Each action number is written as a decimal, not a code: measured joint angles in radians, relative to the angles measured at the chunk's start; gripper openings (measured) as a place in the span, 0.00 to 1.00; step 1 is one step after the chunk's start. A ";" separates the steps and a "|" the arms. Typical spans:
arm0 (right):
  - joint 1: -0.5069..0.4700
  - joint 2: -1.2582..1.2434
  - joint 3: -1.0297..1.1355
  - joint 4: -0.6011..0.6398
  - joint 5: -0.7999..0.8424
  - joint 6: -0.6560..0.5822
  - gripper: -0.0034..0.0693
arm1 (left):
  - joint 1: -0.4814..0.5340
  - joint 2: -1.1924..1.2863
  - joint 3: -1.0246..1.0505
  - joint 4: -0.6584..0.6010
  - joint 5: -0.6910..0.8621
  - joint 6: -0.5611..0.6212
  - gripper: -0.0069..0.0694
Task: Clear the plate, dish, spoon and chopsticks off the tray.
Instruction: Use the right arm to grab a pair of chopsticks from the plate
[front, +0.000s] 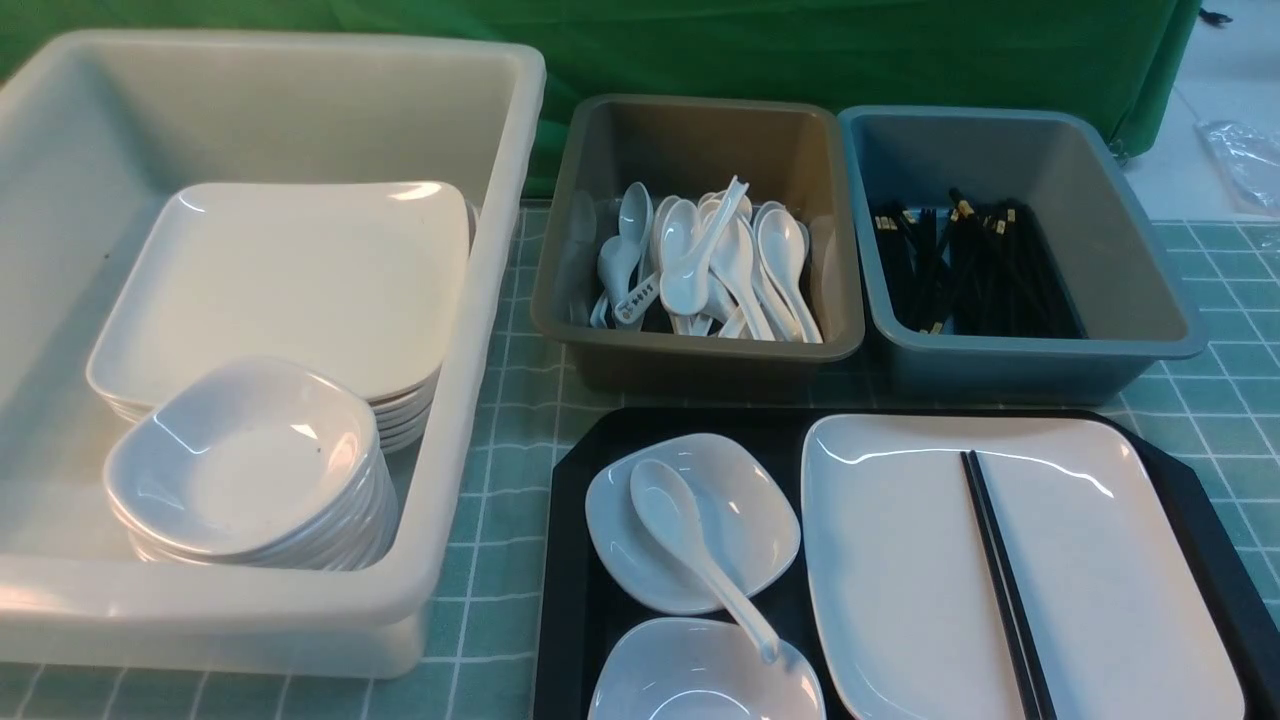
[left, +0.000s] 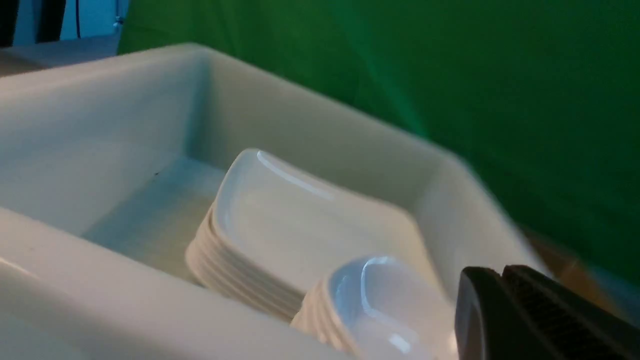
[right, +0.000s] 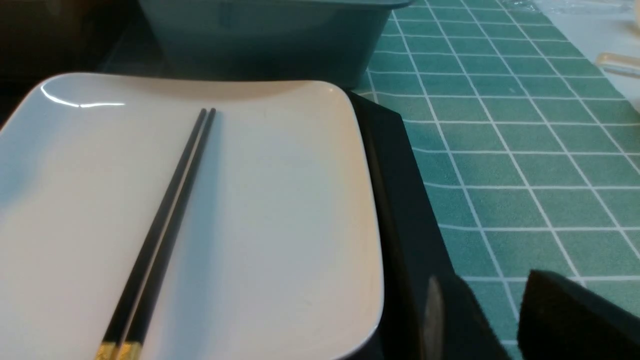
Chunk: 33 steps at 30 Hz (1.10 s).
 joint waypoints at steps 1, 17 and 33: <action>0.000 0.000 0.000 0.000 0.000 0.000 0.38 | 0.000 0.000 0.000 -0.054 -0.042 -0.031 0.11; 0.000 0.000 0.000 0.000 0.000 0.000 0.38 | 0.000 0.000 -0.053 0.107 -0.384 -0.466 0.11; 0.000 0.000 0.000 0.299 -0.338 0.534 0.38 | 0.000 0.653 -0.859 0.200 0.867 0.019 0.11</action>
